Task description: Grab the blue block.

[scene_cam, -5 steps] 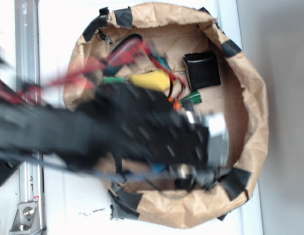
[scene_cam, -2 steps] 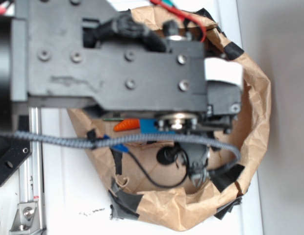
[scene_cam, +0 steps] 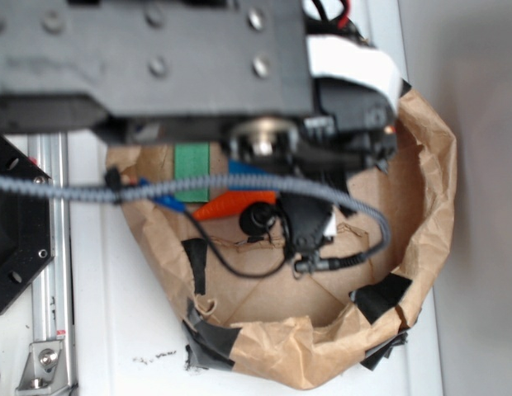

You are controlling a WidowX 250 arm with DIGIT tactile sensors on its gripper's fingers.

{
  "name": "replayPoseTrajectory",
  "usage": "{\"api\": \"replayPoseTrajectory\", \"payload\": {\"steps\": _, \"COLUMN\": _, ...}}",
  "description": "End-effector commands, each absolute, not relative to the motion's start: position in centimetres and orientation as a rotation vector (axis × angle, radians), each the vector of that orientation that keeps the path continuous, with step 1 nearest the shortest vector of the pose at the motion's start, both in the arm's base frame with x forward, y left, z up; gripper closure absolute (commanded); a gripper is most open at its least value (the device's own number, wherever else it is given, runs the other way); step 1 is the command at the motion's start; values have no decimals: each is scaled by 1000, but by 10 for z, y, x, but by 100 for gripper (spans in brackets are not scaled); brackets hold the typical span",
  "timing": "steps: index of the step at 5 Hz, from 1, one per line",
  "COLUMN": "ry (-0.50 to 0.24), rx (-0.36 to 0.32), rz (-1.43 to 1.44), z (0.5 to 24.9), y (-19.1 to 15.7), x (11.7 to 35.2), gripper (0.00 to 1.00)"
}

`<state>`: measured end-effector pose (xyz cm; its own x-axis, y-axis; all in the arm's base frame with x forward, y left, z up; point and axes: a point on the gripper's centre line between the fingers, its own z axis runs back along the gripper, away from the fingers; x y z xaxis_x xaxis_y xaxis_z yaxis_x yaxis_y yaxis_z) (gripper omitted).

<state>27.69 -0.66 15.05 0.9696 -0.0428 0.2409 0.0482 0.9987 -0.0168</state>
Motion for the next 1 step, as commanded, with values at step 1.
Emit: {"api": "replayPoseTrajectory", "payload": {"steps": 1, "ry": -285, "rx": -27, "rz": -14, "z": 173, "y": 11, "x": 274, "gripper": 100}}
